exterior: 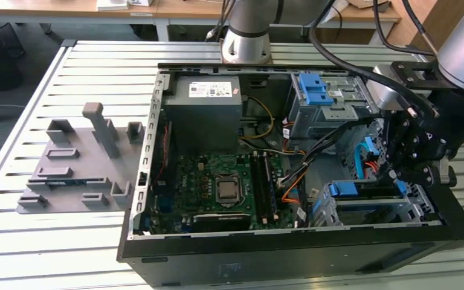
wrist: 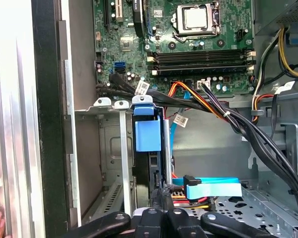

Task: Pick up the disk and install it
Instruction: 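Insert the first disk wire, then insert the second disk wire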

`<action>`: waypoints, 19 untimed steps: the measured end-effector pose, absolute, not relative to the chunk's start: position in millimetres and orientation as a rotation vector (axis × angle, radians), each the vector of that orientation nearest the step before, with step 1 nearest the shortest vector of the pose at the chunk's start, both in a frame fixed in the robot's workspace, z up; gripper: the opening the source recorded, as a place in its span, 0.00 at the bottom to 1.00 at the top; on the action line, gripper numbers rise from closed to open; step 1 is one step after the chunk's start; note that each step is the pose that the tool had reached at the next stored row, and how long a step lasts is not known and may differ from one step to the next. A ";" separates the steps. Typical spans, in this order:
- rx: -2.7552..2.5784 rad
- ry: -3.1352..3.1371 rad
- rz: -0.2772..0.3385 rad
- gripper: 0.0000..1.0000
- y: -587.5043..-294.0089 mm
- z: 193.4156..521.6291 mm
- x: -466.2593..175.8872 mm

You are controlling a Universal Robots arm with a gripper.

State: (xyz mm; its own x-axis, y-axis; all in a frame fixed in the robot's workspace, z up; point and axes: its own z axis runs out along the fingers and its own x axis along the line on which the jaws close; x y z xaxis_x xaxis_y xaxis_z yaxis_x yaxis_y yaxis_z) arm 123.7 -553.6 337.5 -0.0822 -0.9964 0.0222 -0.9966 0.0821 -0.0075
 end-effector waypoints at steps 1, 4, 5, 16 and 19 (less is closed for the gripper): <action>2.120 -2.302 0.032 0.11 -553.6 337.6 123.7; 2.120 -2.302 0.032 0.11 -553.6 337.9 123.7; 2.120 -2.302 0.032 0.11 -553.6 337.9 123.7; 2.120 -2.302 0.032 0.11 -553.6 338.0 120.8; 2.120 -2.302 0.032 0.11 -553.6 338.0 118.1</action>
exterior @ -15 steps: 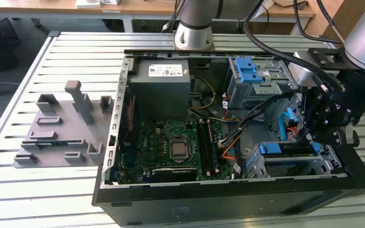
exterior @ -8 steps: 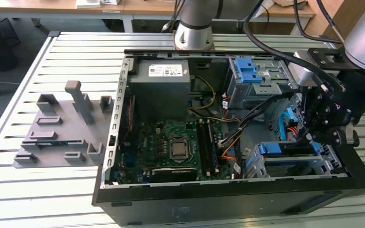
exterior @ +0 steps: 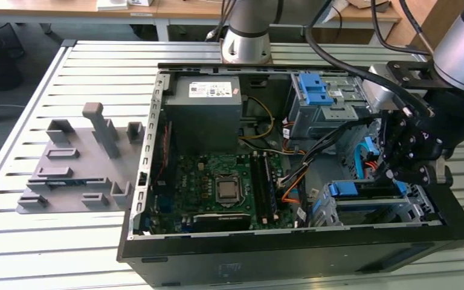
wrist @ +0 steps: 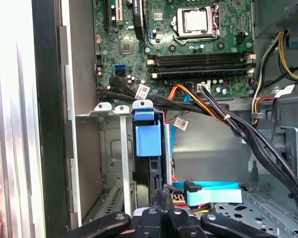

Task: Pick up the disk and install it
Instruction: 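Insert the second disk wire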

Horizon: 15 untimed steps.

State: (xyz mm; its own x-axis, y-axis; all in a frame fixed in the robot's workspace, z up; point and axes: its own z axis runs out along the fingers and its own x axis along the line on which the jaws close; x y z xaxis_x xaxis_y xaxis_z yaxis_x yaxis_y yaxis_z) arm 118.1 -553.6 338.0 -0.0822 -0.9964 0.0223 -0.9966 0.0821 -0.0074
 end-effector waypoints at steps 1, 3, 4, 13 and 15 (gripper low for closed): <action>2.120 -2.302 0.032 0.11 -553.6 338.0 117.3; 2.120 -2.303 0.032 0.11 -553.7 338.0 116.0; 2.120 -2.302 0.032 0.11 -553.7 338.2 116.0; 2.122 -2.301 0.032 0.11 -553.6 345.8 113.9; 2.136 -2.289 0.032 0.11 -553.6 345.7 110.8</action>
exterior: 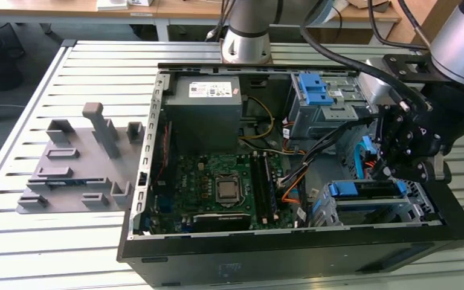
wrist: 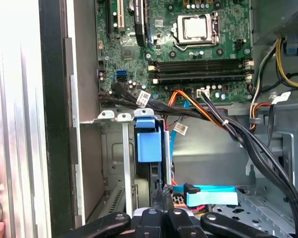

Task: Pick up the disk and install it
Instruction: 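Insert the second disk wire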

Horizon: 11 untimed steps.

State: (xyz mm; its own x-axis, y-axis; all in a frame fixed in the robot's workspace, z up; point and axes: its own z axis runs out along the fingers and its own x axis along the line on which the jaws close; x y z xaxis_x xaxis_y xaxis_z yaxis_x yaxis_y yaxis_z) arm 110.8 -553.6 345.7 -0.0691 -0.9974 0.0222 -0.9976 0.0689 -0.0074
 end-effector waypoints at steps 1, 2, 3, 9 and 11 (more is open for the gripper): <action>2.141 -2.284 0.032 0.11 -553.7 345.8 109.6; 2.142 -2.283 0.032 0.11 -553.8 345.7 108.6; 2.142 -2.284 0.031 0.11 -553.9 345.8 108.0; 2.145 -2.286 0.026 0.11 -553.9 352.6 105.2; 2.144 -2.286 0.026 0.11 -553.9 356.8 104.6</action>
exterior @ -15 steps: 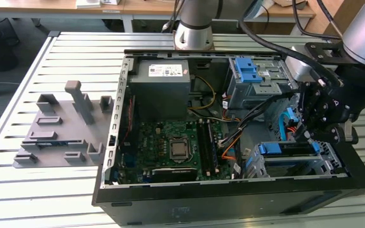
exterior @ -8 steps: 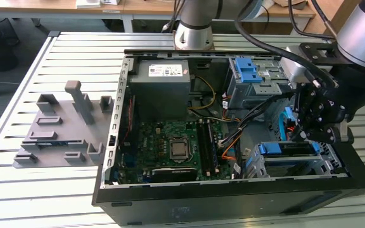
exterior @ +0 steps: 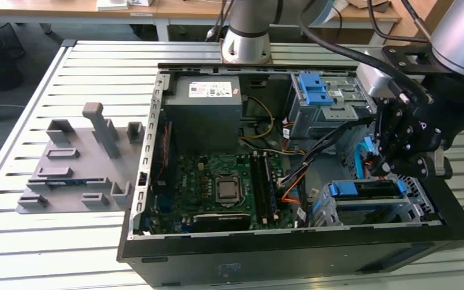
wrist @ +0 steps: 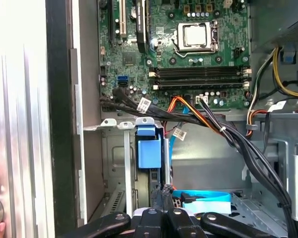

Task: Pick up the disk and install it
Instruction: 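Insert the second disk wire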

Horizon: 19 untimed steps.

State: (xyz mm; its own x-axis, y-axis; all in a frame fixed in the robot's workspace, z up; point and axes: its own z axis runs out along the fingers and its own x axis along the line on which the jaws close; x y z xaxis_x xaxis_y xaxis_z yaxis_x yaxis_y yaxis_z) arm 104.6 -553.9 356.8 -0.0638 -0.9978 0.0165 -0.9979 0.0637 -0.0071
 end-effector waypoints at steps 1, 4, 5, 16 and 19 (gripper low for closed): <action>2.145 -2.286 0.026 0.11 -553.9 358.6 104.2; 2.145 -2.285 0.026 0.11 -553.9 363.2 102.4; 2.146 -2.284 0.026 0.11 -553.9 364.2 101.6; 2.153 -2.280 0.028 0.11 -553.6 377.1 95.8; 2.156 -2.277 0.028 0.11 -552.5 378.5 95.2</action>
